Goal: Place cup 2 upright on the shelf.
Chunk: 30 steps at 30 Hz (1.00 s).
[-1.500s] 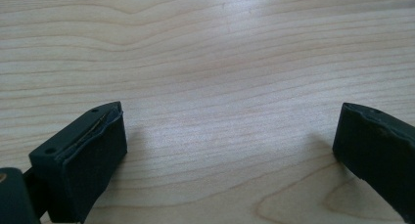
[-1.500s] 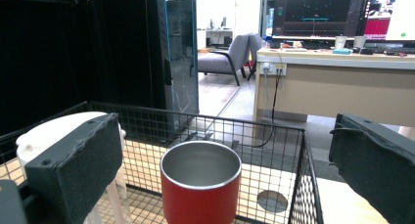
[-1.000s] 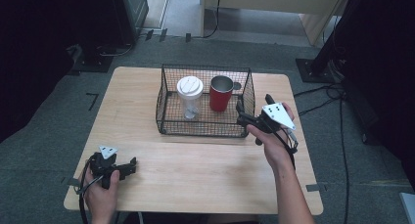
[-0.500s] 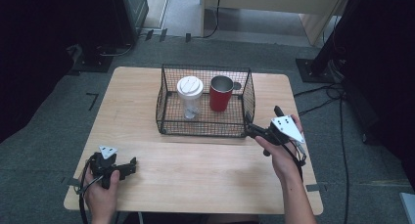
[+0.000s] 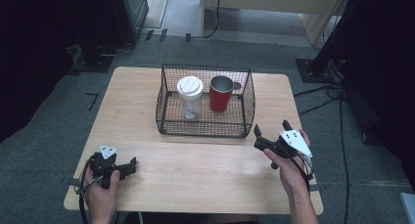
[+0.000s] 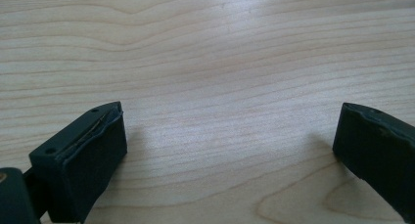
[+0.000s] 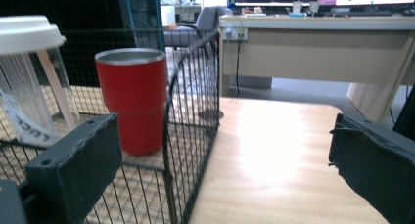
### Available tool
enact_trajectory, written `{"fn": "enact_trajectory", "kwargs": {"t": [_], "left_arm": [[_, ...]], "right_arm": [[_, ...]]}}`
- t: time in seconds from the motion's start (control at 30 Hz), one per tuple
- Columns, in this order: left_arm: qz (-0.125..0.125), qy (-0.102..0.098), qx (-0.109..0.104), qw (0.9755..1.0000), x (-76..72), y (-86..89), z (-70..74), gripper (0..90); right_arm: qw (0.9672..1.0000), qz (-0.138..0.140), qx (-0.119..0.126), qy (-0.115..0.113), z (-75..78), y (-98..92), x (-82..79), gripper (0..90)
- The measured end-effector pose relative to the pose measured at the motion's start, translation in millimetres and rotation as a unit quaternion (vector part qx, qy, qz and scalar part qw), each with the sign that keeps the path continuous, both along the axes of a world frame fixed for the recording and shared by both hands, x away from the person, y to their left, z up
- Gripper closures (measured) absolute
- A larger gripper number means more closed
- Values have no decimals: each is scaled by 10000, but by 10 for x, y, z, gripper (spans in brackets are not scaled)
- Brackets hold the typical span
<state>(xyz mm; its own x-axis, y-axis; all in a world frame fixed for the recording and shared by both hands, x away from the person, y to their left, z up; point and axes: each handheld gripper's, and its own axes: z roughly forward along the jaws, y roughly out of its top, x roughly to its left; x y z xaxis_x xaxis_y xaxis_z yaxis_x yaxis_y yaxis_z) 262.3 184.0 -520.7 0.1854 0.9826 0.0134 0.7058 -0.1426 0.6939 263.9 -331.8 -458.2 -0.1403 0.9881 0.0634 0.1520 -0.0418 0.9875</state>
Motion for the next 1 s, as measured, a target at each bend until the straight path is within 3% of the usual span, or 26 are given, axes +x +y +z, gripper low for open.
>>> {"fn": "enact_trajectory", "kwargs": {"t": [0.7,1.0], "left_arm": [[3,-1,1,10000,0,-1,0,0],[3,-2,-1,10000,0,-1,0,0]], "right_arm": [[9980,-314,-129,537,-445,-318,-350,0],[9944,-465,-297,900,-557,-480,-473,0]]}}
